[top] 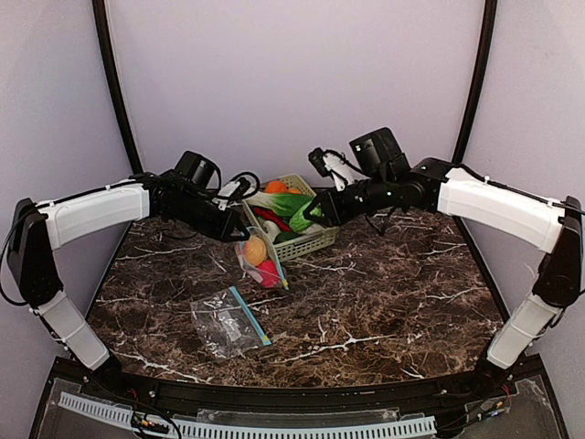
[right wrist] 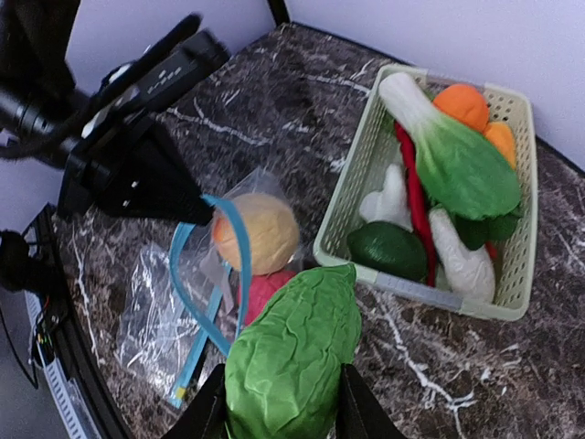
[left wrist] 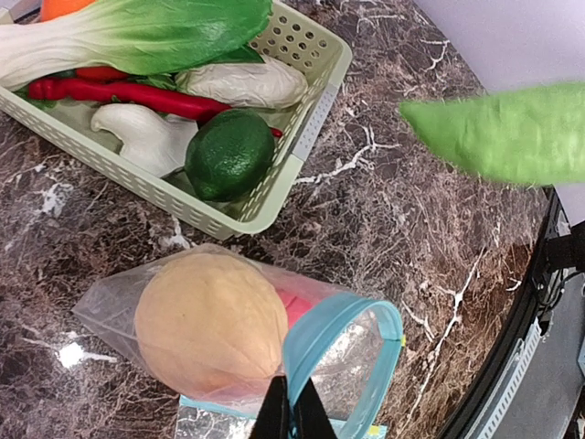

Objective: Place the food in the zip-top bag and seal the zipper
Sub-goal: Pick up the fake vegetable from the bin, then place the fake vegetable in the zipper food storage bag.

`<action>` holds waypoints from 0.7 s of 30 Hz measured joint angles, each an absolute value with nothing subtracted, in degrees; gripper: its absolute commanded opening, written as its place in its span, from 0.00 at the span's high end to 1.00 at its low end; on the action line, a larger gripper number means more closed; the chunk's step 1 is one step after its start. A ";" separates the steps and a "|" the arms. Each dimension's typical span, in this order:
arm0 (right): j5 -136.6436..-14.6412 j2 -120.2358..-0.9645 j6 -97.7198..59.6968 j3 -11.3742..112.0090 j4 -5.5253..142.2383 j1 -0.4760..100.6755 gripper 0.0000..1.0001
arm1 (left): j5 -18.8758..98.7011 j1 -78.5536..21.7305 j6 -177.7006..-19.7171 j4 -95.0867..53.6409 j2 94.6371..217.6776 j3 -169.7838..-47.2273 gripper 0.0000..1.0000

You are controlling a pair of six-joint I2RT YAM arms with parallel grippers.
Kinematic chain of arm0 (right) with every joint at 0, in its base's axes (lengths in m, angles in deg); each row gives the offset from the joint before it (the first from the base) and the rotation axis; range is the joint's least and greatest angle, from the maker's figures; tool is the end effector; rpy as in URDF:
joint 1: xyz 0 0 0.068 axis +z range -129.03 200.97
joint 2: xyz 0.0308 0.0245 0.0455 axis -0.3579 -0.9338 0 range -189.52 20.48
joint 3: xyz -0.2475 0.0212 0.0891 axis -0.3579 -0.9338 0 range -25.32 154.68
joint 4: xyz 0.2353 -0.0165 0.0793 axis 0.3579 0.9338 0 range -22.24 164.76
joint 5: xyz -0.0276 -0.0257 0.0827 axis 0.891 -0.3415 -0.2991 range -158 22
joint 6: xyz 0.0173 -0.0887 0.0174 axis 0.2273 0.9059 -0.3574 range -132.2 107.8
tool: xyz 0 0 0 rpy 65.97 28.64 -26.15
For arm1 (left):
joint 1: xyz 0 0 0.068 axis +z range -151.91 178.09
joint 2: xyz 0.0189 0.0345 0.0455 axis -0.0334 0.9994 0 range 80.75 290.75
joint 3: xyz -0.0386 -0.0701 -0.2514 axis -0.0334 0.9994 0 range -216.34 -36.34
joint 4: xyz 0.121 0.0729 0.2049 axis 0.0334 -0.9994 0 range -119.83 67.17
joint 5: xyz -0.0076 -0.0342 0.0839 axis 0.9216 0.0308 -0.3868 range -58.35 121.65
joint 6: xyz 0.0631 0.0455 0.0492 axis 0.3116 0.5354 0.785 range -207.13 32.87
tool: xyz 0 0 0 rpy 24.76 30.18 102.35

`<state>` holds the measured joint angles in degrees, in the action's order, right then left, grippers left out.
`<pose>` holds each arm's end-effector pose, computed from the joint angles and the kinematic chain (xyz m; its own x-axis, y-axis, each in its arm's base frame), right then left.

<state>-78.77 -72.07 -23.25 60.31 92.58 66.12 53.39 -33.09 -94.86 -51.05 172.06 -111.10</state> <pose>0.2713 0.2947 0.3181 -0.5191 -0.2548 -0.8159 -0.7224 0.6410 0.2594 0.3023 -0.2187 0.2536 -0.6920 0.2728 -0.6683 0.6184 0.7017 -0.3539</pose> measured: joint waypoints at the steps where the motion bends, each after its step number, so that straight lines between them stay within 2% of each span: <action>1: -78.85 -72.07 -22.68 60.22 94.74 67.45 0.78 | 53.39 -33.62 -94.86 -51.21 172.87 -111.56 0.99; 9: -78.92 -74.50 -19.73 63.17 105.67 76.15 0.80 | 53.24 -36.30 -94.62 -52.26 175.91 -113.50 0.99; 21: -78.11 -81.84 -18.46 72.26 113.30 78.80 0.81 | 53.26 -36.33 -94.18 -51.78 175.91 -112.02 0.99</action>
